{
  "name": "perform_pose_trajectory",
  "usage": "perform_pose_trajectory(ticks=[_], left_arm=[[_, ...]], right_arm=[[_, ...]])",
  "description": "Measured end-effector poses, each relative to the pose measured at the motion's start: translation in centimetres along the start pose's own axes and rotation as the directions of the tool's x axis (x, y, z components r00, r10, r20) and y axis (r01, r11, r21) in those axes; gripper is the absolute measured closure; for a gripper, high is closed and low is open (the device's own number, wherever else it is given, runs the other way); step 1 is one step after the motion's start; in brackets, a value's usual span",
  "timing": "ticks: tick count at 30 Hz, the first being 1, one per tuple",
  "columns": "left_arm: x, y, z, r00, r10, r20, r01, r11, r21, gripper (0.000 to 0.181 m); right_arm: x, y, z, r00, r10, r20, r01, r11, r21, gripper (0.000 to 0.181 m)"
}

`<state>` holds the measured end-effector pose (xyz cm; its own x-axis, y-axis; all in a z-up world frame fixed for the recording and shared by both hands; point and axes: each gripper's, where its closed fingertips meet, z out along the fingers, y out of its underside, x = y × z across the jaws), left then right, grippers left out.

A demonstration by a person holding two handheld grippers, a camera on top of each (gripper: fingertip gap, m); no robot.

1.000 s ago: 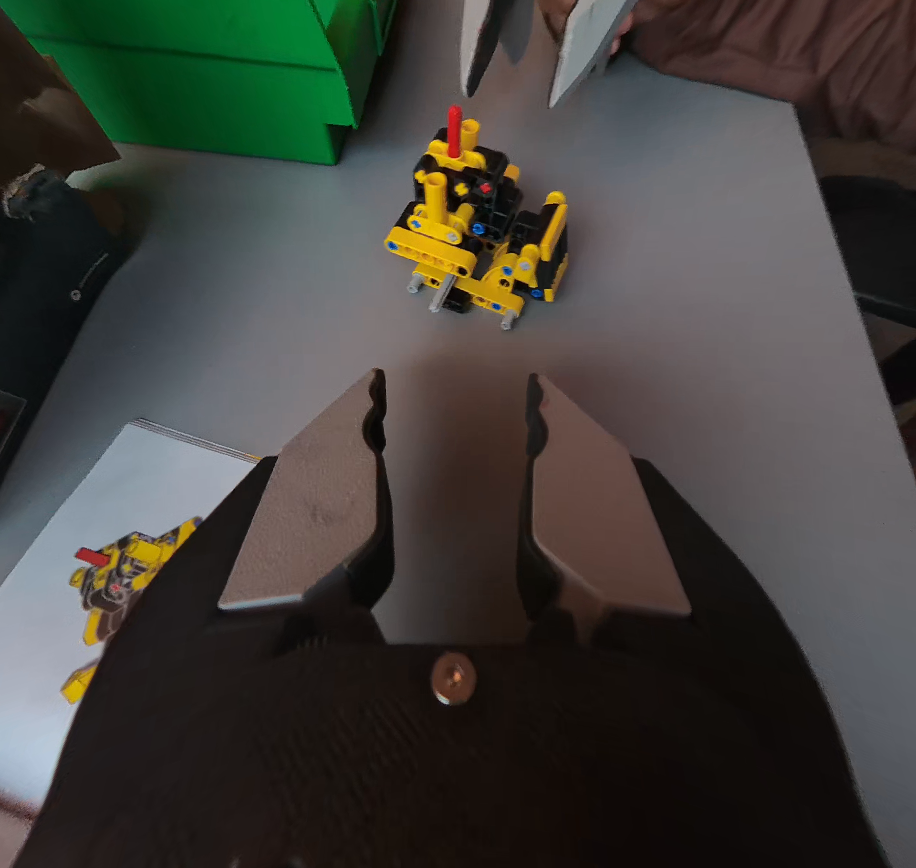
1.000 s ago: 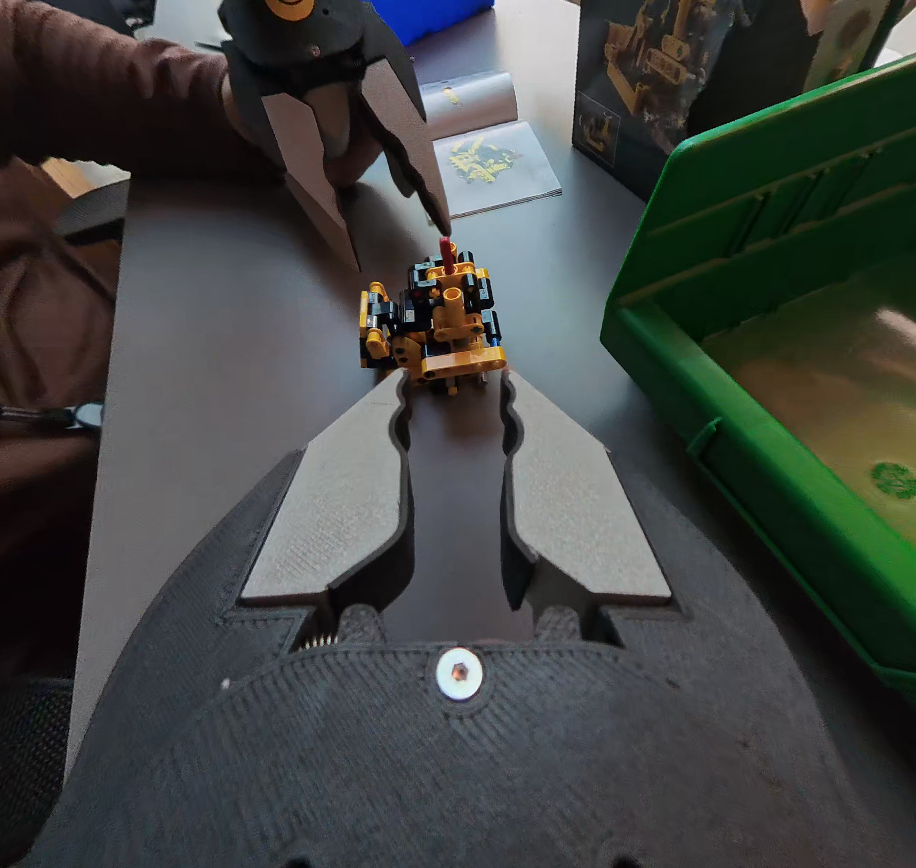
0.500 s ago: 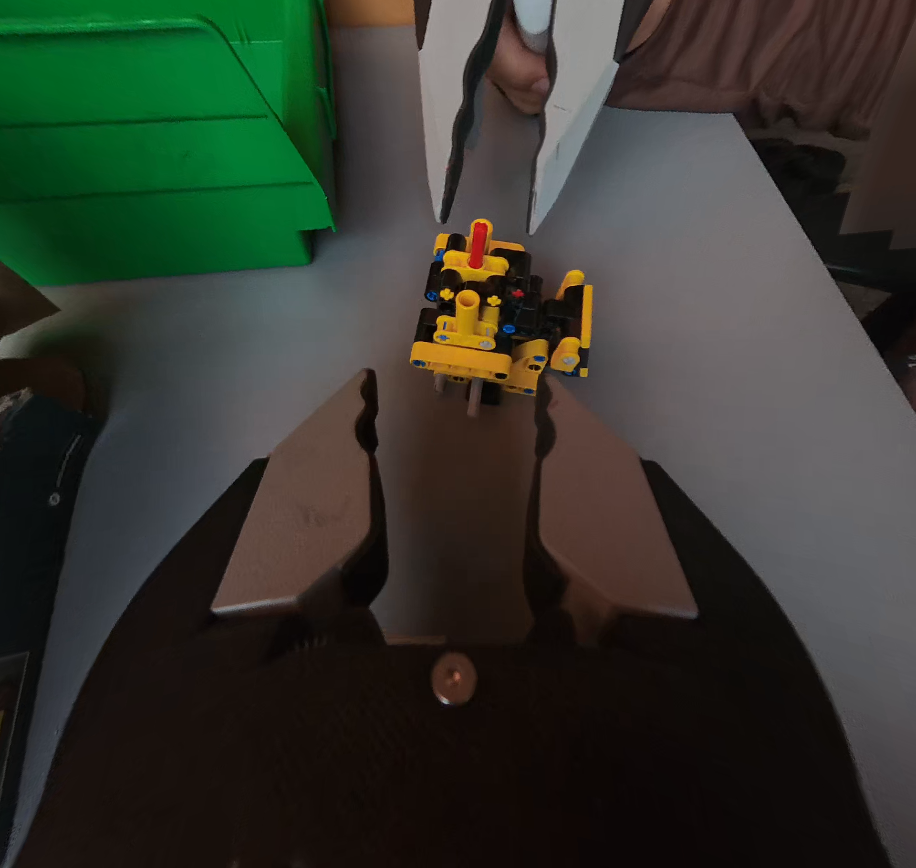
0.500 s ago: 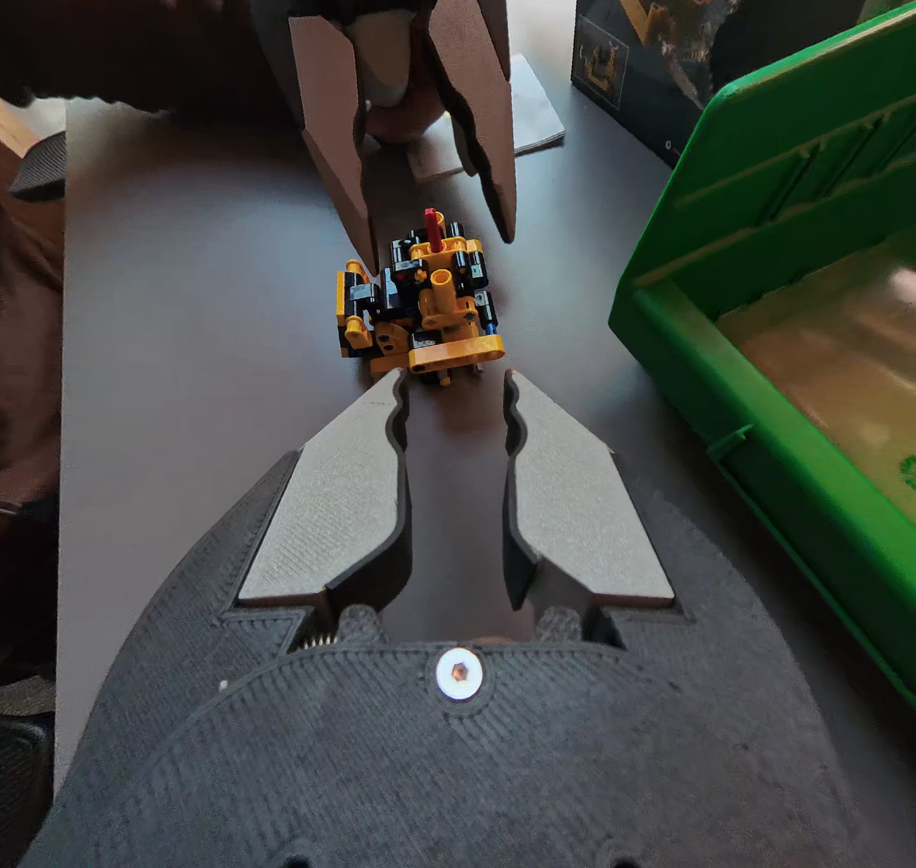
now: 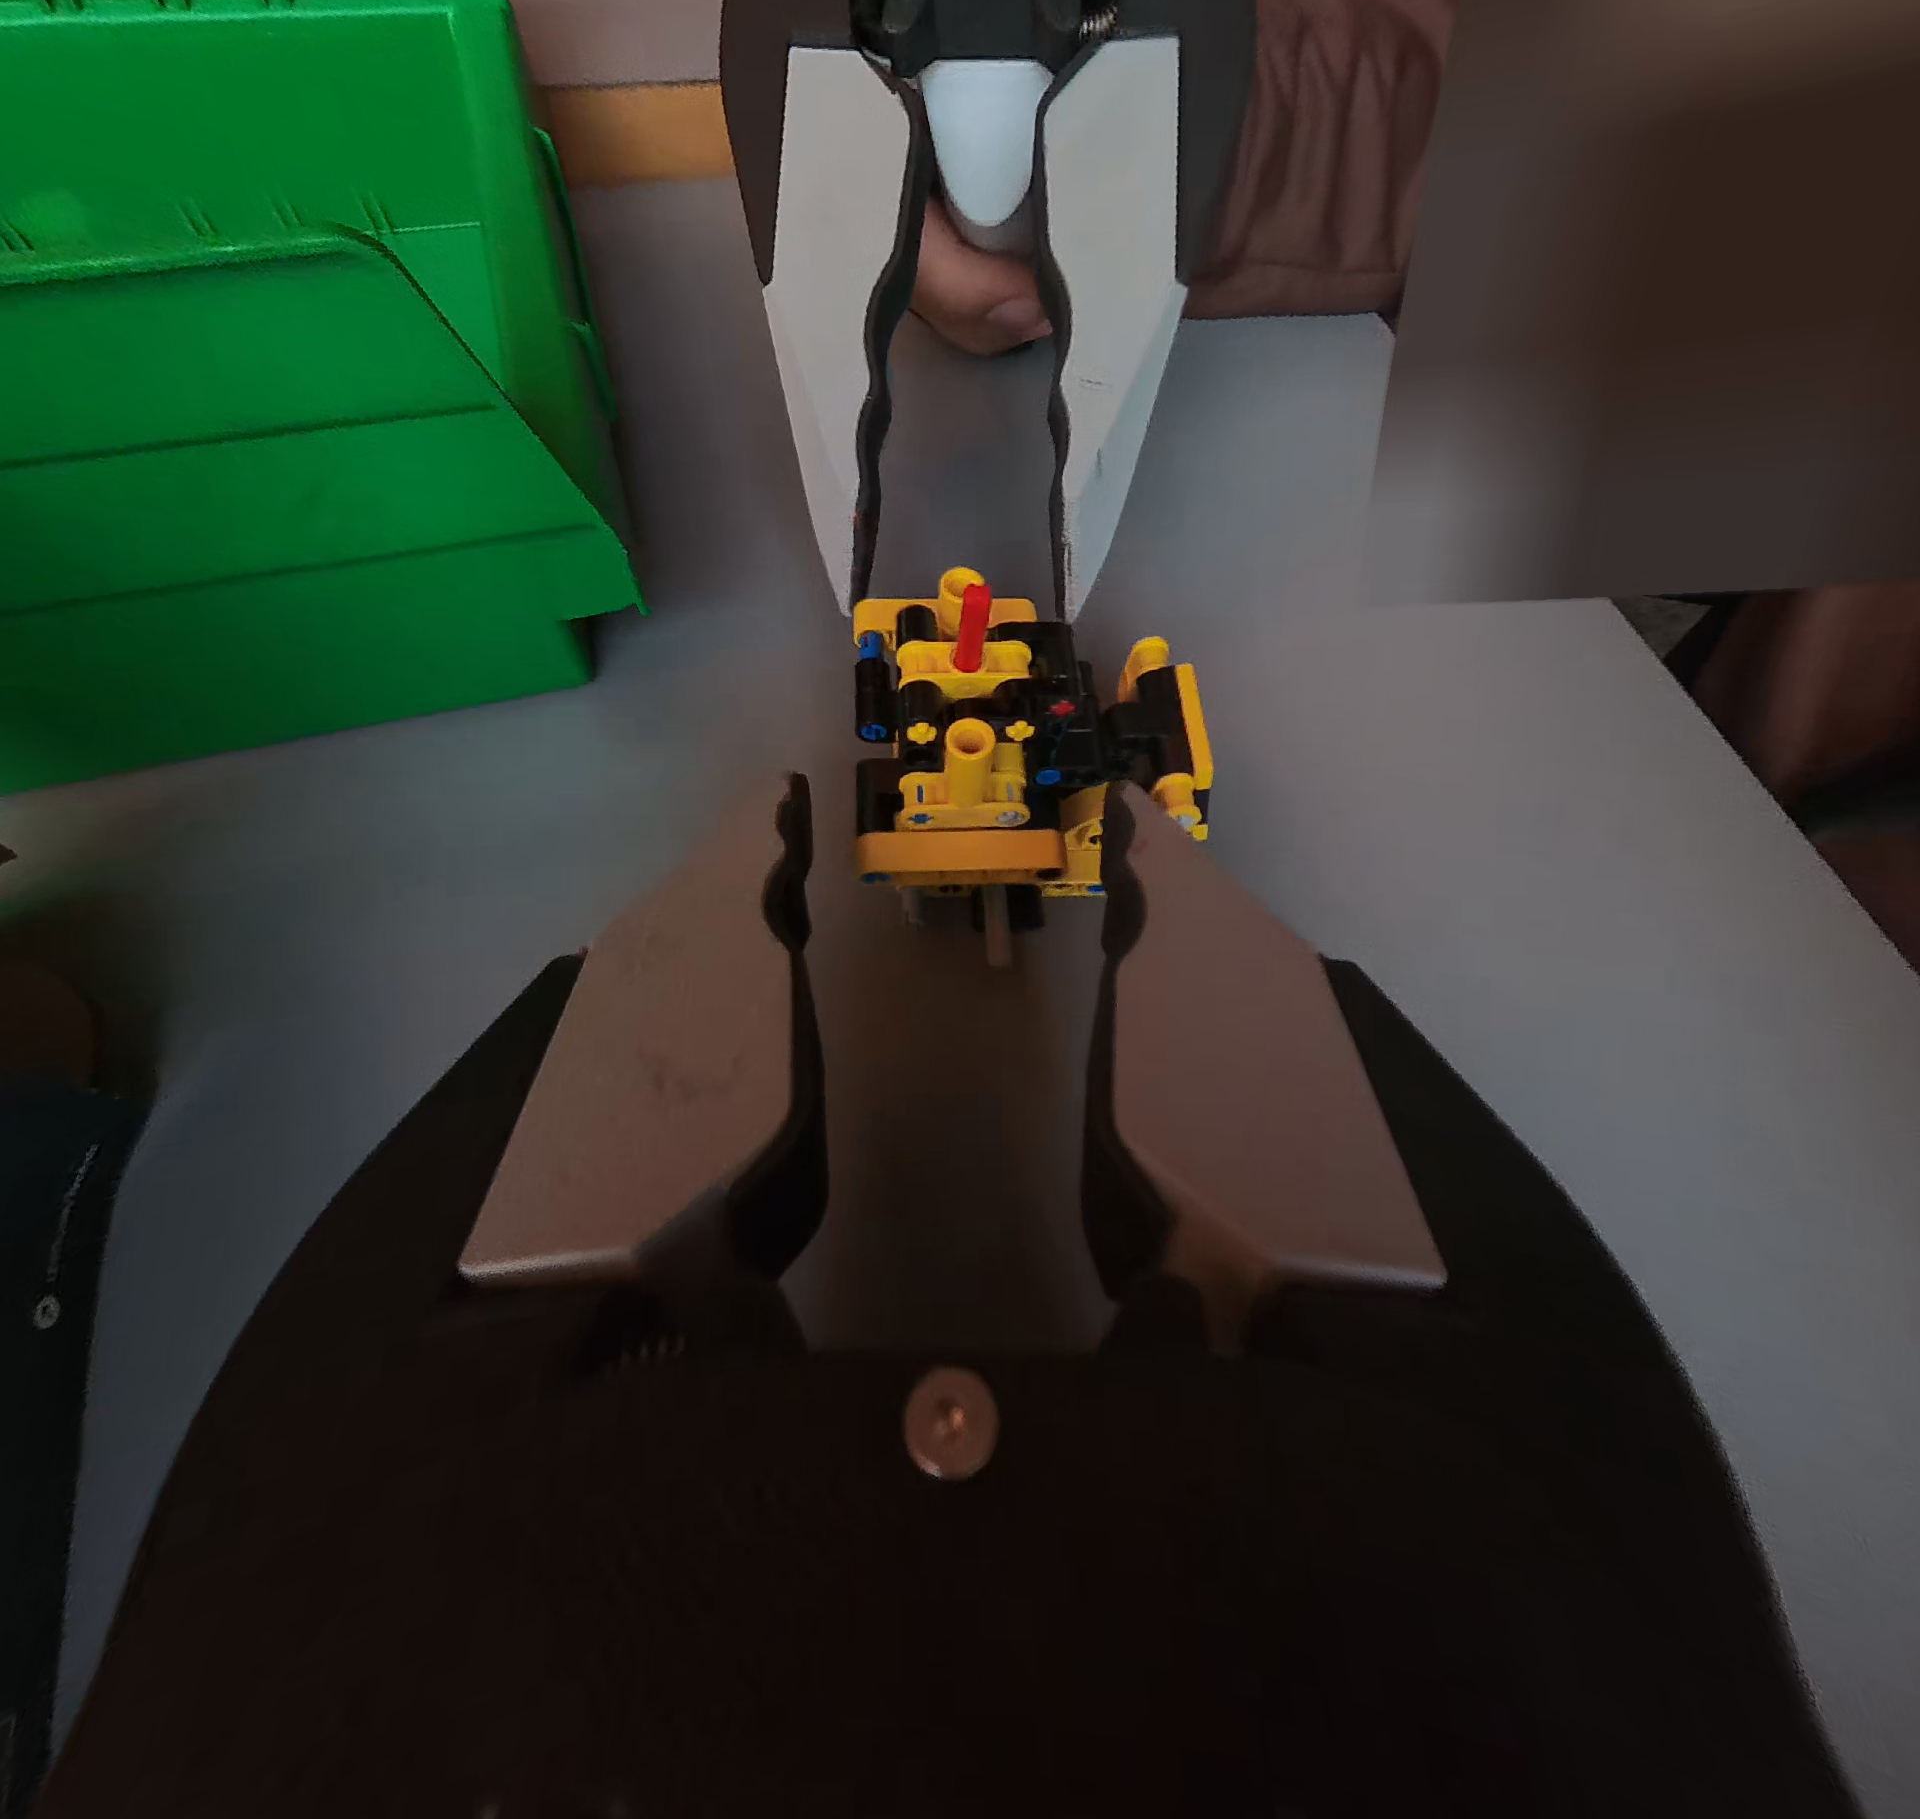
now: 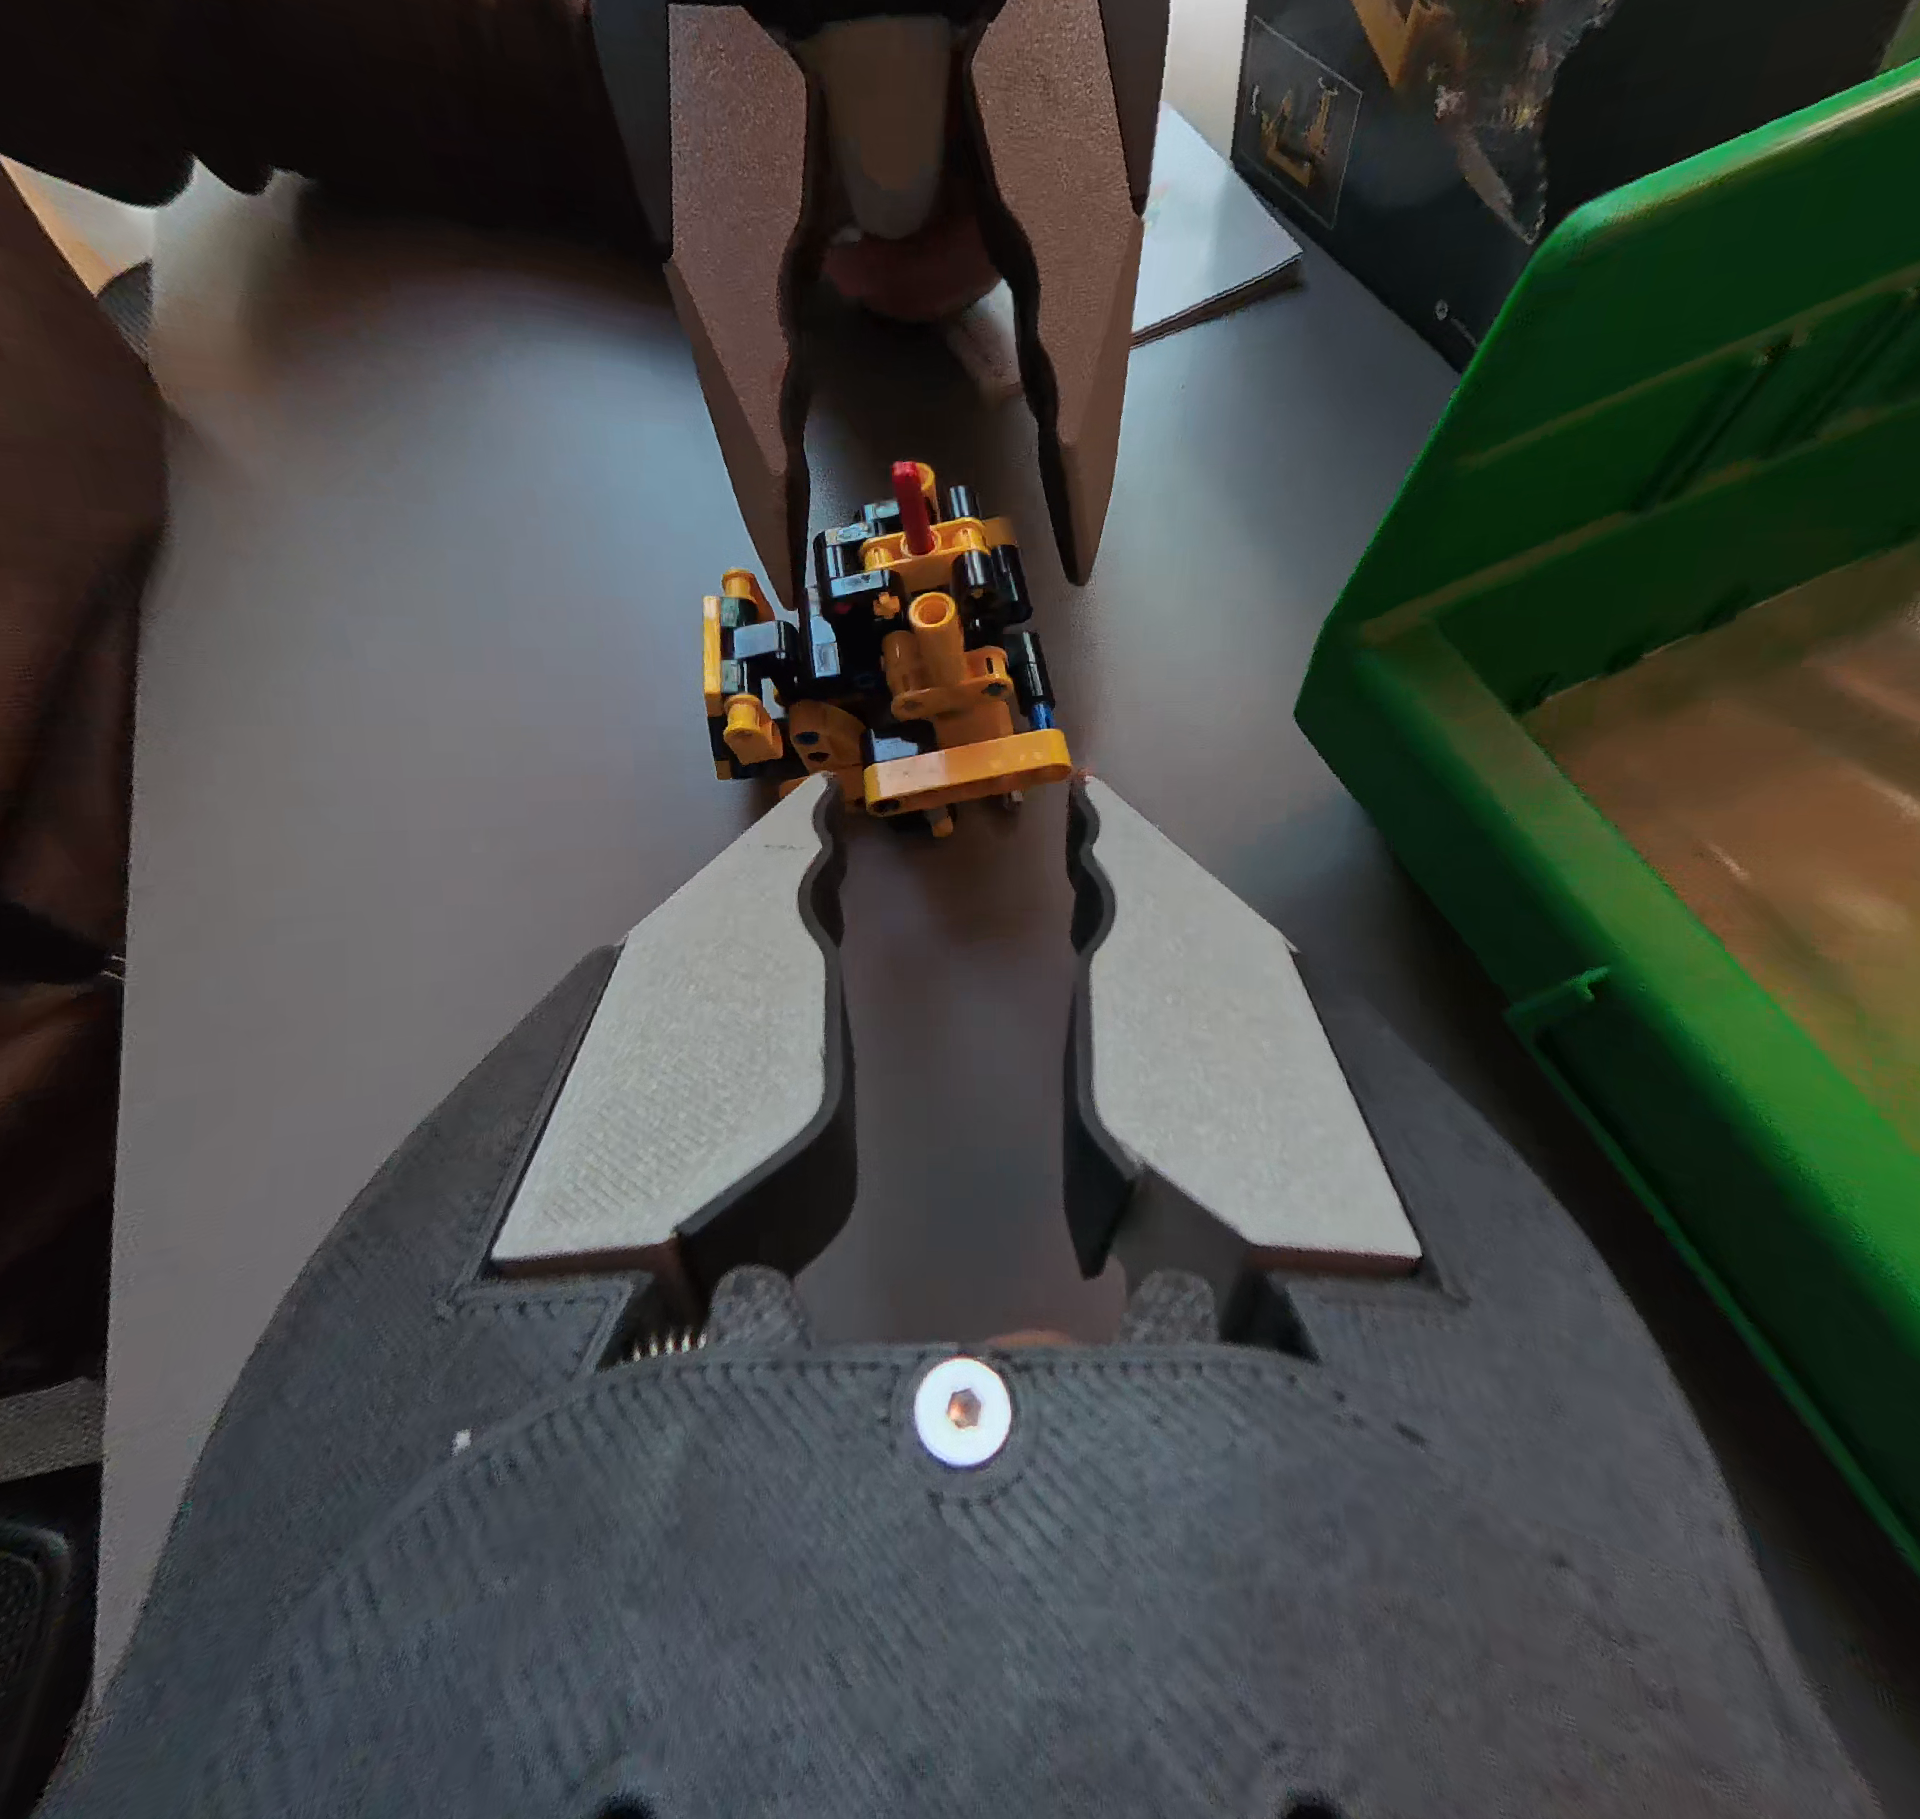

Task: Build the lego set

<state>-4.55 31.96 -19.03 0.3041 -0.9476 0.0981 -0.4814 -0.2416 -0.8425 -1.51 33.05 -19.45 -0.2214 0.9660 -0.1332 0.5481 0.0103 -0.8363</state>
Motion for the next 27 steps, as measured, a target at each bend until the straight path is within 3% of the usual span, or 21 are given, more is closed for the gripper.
perform_pose_trajectory(ticks=[7,9,12,20,27], left_arm=[[0.8,0.3,0.9,0.999,0.040,-0.023,-0.041,0.998,-0.046,0.134],[1.0,0.2,1.1,0.999,0.051,-0.019,-0.051,0.998,-0.044,0.134],[1.1,0.2,1.0,0.998,0.044,-0.037,-0.046,0.998,-0.043,0.134],[1.5,0.2,1.4,0.994,0.046,-0.095,-0.051,0.997,-0.057,0.139],[1.4,0.5,0.8,0.998,0.016,-0.065,-0.020,0.998,-0.052,0.130]], right_arm=[[-0.4,-0.2,0.1,0.999,-0.013,0.036,0.013,1.000,0.003,0.159],[-0.4,-0.2,0.1,0.999,-0.013,0.039,0.012,1.000,0.006,0.158],[-0.1,-0.6,-0.2,0.999,0.010,0.040,-0.012,0.999,0.035,0.138],[-0.8,0.1,0.5,0.995,-0.074,0.070,0.076,0.997,-0.026,0.139],[-0.6,0.1,0.3,0.993,-0.113,0.045,0.114,0.993,-0.020,0.143]])
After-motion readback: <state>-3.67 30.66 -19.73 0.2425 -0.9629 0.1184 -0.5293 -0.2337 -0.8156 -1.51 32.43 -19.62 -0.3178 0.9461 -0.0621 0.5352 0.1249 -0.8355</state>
